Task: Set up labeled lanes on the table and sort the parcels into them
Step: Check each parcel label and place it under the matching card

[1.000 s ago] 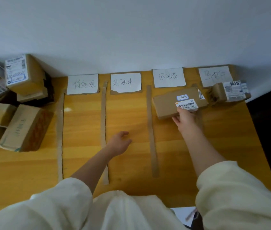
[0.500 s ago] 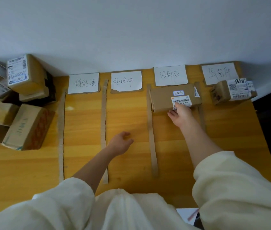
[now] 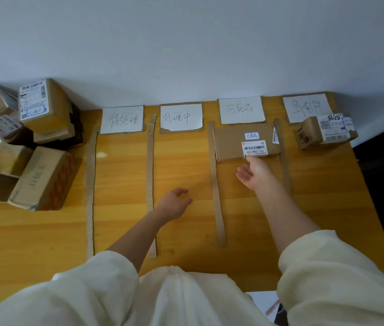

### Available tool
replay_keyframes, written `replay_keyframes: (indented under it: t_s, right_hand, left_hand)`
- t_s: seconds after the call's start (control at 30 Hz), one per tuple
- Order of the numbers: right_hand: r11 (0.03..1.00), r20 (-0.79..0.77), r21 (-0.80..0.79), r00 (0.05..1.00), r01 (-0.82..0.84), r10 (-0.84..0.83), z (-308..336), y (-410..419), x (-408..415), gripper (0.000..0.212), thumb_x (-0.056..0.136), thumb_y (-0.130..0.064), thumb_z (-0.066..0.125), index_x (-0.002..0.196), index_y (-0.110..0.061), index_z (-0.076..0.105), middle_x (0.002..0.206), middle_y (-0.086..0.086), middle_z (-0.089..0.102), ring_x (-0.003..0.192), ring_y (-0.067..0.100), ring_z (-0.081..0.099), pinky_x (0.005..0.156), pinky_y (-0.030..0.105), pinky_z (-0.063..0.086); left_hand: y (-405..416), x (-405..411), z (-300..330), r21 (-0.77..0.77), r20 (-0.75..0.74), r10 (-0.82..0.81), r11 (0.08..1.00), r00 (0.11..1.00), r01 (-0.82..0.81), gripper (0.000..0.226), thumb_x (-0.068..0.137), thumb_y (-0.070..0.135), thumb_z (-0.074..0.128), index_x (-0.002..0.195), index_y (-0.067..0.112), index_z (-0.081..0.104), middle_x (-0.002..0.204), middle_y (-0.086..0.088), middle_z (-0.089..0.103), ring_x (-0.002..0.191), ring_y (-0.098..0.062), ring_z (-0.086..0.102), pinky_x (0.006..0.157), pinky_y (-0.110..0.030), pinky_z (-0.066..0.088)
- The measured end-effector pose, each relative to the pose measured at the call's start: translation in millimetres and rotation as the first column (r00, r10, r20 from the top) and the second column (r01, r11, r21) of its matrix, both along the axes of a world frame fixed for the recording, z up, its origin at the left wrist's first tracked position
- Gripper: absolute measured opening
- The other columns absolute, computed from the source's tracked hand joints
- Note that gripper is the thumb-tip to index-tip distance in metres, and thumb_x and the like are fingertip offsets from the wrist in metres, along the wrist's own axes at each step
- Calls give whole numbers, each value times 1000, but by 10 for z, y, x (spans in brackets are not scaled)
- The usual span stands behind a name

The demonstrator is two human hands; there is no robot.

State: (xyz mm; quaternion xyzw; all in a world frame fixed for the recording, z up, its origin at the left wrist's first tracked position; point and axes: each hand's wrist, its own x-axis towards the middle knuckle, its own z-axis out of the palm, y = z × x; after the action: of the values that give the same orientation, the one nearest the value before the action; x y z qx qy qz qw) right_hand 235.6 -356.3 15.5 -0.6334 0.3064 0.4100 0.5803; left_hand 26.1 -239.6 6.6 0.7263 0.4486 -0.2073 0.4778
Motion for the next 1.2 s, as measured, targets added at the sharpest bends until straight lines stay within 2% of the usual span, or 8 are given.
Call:
replay_keyframes:
  t_s: [0.23, 0.37, 0.53, 0.67, 0.8, 0.93, 1.03, 1.2]
  right_hand:
    - [984, -35, -57, 986, -167, 165, -46, -7, -431, 17, 96, -14, 58, 112, -9, 60, 96, 3, 62, 95, 18, 63, 87, 35, 55]
    - [949, 116, -152, 949, -276, 295, -96, 45, -650, 25, 97, -12, 54, 122, -15, 60, 117, 3, 62, 102, 17, 60, 85, 32, 54]
    - [861, 440, -333, 745, -384, 502, -120, 215, -555, 41, 100, -15, 48, 139, -28, 50, 151, -3, 39, 136, 21, 41, 107, 35, 40]
    - [768, 426, -390, 639, -508, 640, -147, 360, -425, 51, 102, -23, 47, 150, -24, 34, 164, -1, 8, 150, 22, 13, 118, 42, 22]
    - [722, 367, -404, 623, -562, 690, -149, 398, -352, 59, 101, -35, 48, 153, -15, 26, 164, -3, -3, 150, 23, 10, 118, 45, 22]
    - [754, 392, -396, 646, -524, 655, -117, 412, -377, 61, 99, -36, 51, 152, -17, 28, 164, 0, 5, 150, 24, 14, 117, 44, 23]
    - [820, 460, -374, 680, -434, 570, -59, 440, -464, 53, 98, -34, 54, 146, -18, 40, 158, 4, 27, 142, 26, 33, 111, 39, 34]
    - [842, 502, -326, 676, -430, 540, 39, 563, -768, 15, 98, -24, 55, 108, -20, 66, 125, 4, 64, 111, 20, 59, 93, 32, 45]
  left_hand:
    - [-1, -192, 81, 15, 38, 38, 999, 999, -39, 46, 96, 35, 53, 139, 18, 49, 143, -4, 48, 126, -23, 50, 95, -34, 45]
    - [15, -339, 115, -8, 51, 63, 998, 997, -62, 47, 97, 36, 52, 139, 17, 48, 143, -5, 48, 125, -24, 50, 93, -33, 45]
    - [52, -416, 167, -3, 53, 88, 996, 995, -88, 45, 97, 36, 52, 138, 18, 50, 140, -5, 50, 120, -22, 53, 88, -30, 44]
    - [52, -429, 187, -9, 68, 100, 995, 993, -100, 44, 97, 36, 52, 137, 19, 51, 138, -4, 51, 110, -20, 55, 85, -28, 43]
    - [73, -454, 213, -33, 82, 99, 995, 992, -97, 45, 97, 37, 51, 139, 18, 48, 141, -4, 49, 110, -20, 55, 89, -31, 45]
    - [131, -502, 234, -43, 106, 108, 994, 989, -104, 46, 97, 36, 51, 140, 18, 48, 142, -5, 49, 119, -22, 53, 88, -30, 44]
    - [189, -564, 231, -31, 119, 129, 992, 985, -126, 45, 96, 36, 52, 138, 19, 50, 140, -3, 51, 118, -21, 54, 88, -30, 45]
    - [338, -722, 265, -29, 150, 148, 989, 978, -145, 42, 96, 36, 51, 136, 20, 51, 137, -2, 53, 110, -20, 56, 91, -35, 50]
